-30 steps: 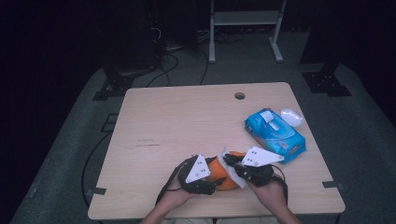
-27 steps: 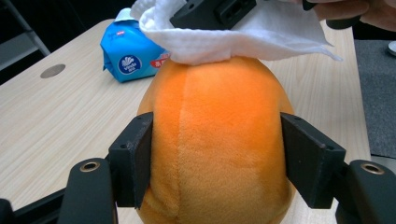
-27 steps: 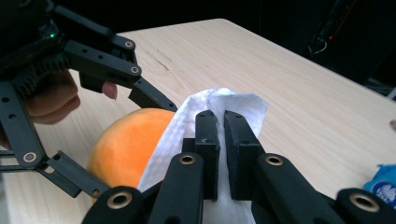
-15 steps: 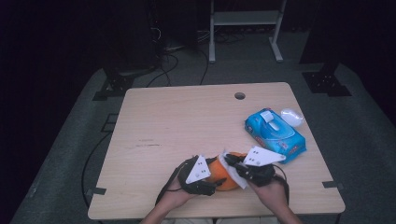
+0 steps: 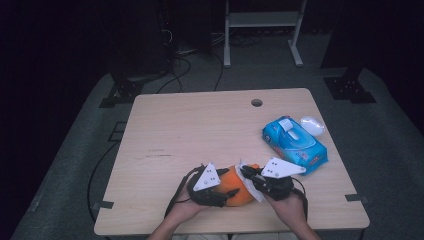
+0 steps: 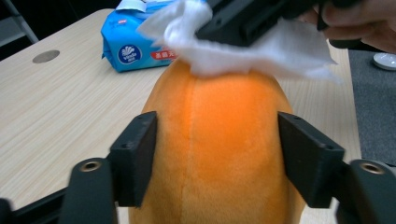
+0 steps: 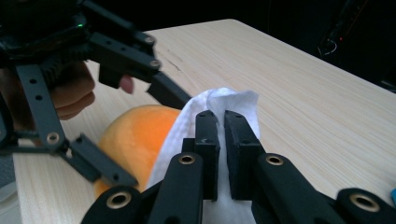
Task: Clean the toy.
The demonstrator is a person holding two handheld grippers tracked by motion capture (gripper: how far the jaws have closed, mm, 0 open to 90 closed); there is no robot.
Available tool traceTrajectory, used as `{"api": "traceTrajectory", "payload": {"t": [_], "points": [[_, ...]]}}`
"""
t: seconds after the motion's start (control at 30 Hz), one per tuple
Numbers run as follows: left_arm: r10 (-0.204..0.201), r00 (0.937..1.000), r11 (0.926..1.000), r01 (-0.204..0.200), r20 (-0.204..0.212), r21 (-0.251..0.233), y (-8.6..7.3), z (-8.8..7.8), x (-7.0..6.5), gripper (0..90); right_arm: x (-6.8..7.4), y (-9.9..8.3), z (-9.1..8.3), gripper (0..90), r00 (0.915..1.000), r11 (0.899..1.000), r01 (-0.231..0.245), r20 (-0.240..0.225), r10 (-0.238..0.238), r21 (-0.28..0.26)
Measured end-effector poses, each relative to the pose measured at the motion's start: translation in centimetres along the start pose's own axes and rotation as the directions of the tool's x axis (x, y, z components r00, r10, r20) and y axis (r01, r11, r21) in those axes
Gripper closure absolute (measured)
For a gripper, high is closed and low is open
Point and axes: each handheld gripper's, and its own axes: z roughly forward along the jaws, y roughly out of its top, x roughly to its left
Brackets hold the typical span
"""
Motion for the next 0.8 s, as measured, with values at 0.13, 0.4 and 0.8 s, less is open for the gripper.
{"api": "traceTrajectory", "payload": {"t": [0.13,0.4,0.8], "points": [[-0.054,0.9985,0.9985,0.054,0.006,-0.001,-0.7,-0.4,1.2,36.7,-1.8,-1.1,-0.3,83.7,0.9977,0.998,-0.056,0.039,0.056,0.015],[-0.035,0.9993,0.9993,0.035,0.009,-0.012,0.2,-0.3,0.6,26.7,1.2,-0.3,0.7,83.5,0.9979,1.000,-0.020,-0.063,0.019,-0.020],[-0.088,0.9961,0.9960,0.088,-0.003,-0.017,-1.1,-1.1,2.3,39.1,-0.4,-1.6,0.5,83.6,0.9975,0.998,-0.067,-0.024,0.067,0.011]]}}
